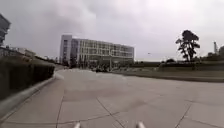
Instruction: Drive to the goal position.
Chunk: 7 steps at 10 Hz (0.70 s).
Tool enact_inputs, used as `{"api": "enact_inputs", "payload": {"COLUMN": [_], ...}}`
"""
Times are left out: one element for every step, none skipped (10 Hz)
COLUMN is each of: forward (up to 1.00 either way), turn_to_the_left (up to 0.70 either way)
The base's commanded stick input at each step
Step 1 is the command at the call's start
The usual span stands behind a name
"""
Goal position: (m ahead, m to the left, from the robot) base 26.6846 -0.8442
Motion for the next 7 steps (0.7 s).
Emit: {"api": "enact_inputs", "payload": {"forward": [0.5,0.5,0.5,0.5,0.5,0.5,0.5], "turn_to_the_left": [0.25,0.25,0.25,0.25,0.25,0.25,0.25]}}
